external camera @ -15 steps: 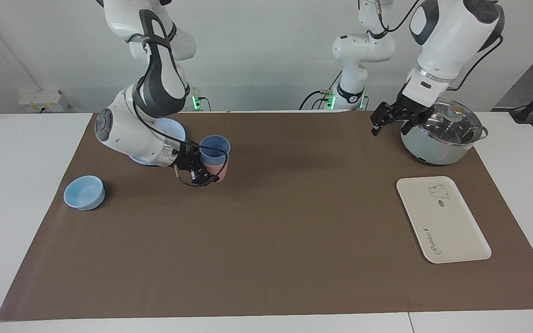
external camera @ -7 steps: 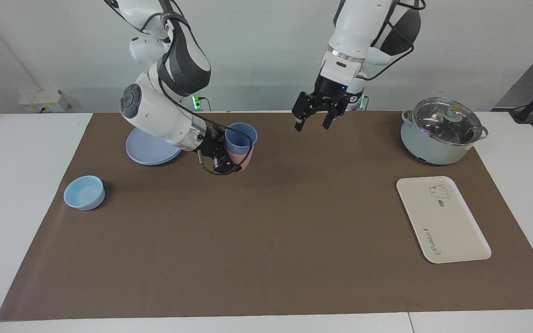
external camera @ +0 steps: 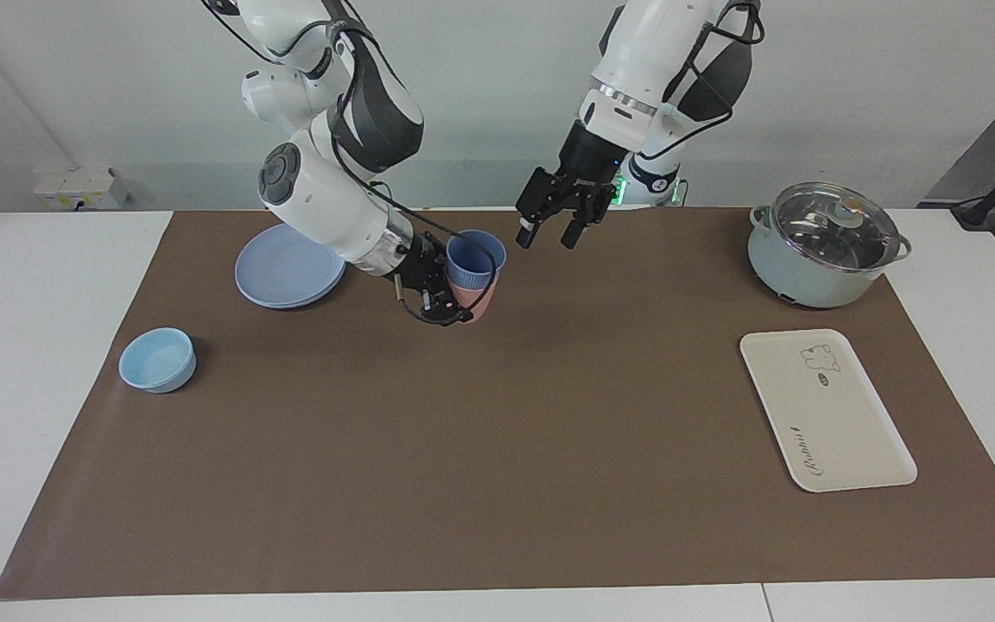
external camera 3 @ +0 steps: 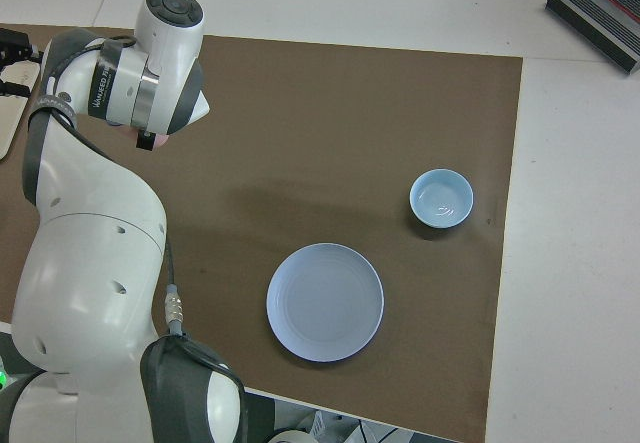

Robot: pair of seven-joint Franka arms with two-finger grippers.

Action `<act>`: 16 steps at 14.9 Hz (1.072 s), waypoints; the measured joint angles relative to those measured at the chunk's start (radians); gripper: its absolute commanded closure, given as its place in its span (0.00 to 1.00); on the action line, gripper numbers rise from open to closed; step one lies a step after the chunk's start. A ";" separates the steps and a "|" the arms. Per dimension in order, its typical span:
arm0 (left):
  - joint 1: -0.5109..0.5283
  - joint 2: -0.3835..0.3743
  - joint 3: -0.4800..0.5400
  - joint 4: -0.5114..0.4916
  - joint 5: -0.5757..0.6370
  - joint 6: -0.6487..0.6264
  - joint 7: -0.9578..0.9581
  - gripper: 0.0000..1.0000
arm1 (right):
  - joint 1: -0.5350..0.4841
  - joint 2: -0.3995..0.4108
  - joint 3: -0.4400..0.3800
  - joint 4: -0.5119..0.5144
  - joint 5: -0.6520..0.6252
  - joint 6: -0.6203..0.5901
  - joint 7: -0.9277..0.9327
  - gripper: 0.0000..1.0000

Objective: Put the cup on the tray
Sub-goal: 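Grasp the inner blue cup rim with the left gripper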

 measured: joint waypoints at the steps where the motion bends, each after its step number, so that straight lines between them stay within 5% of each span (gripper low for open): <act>1: -0.012 0.007 -0.001 -0.003 0.000 0.002 -0.008 0.06 | 0.000 0.000 -0.001 0.000 0.000 0.000 0.000 1.00; 4: -0.033 0.030 0.001 -0.006 0.000 0.006 -0.010 0.07 | 0.000 0.000 -0.003 -0.001 0.000 0.000 0.000 1.00; 6: -0.059 0.052 0.000 -0.006 0.000 0.021 -0.013 0.22 | 0.000 0.000 -0.003 -0.001 0.000 0.000 0.000 1.00; 9: -0.076 0.082 0.001 -0.005 0.000 0.059 -0.029 0.96 | 0.000 0.000 -0.003 -0.001 0.000 0.000 0.000 1.00; 16: -0.079 0.091 0.013 0.052 0.020 -0.023 -0.046 1.00 | -0.002 0.000 -0.008 -0.001 0.000 0.010 0.000 1.00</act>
